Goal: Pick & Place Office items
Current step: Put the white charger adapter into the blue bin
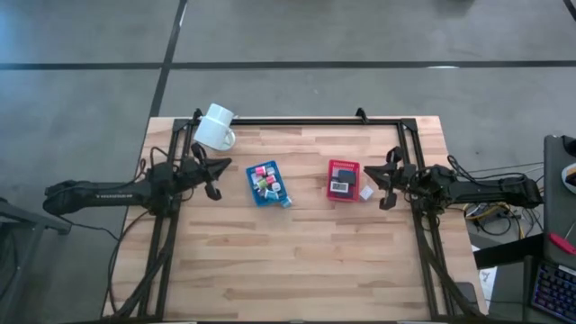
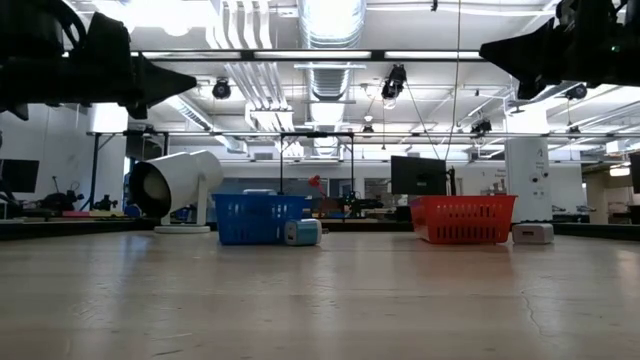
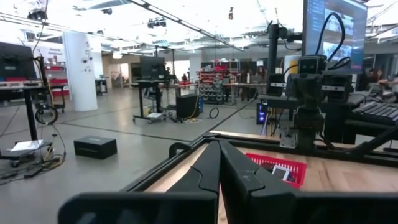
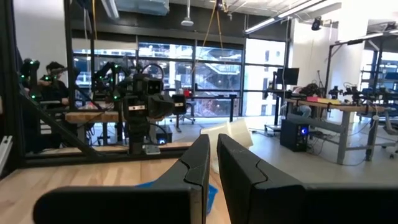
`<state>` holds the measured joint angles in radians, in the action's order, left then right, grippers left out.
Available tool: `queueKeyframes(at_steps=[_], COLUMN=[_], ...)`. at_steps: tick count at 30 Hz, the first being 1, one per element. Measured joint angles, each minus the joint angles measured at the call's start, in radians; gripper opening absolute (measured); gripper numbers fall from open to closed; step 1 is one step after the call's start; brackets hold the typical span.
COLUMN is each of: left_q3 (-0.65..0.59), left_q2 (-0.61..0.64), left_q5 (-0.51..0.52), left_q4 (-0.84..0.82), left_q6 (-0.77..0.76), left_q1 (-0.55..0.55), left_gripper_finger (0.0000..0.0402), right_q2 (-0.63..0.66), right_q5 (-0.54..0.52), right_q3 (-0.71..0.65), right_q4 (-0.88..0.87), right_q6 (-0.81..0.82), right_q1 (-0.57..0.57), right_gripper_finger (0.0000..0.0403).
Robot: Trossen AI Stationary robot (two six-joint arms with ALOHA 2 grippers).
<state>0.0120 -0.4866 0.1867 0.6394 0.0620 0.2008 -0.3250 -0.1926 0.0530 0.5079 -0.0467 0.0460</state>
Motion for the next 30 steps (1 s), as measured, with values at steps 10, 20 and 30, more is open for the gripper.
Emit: queueKeyframes(at_steps=[10,20,30], left_q3=[0.000,0.000,0.000], left_q2=[-0.006,-0.007,-0.007], left_q5=[0.000,-0.001,-0.003], left_q4=[-0.001,-0.001,0.003], left_q6=[-0.003,-0.003,-0.018], left_q1=[0.000,0.000,0.000], left_gripper_finger=[0.0009,0.0009,0.0009], right_q2=[-0.010,-0.010,-0.038], right_q5=[0.007,0.008,0.017], right_q3=[0.001,0.001,0.174], right_q4=[-0.001,0.000,-0.303], right_q6=[0.002,0.011,0.161], right_q1=[0.000,0.000,-0.029], right_gripper_finger=[0.0029,0.0029,0.0029])
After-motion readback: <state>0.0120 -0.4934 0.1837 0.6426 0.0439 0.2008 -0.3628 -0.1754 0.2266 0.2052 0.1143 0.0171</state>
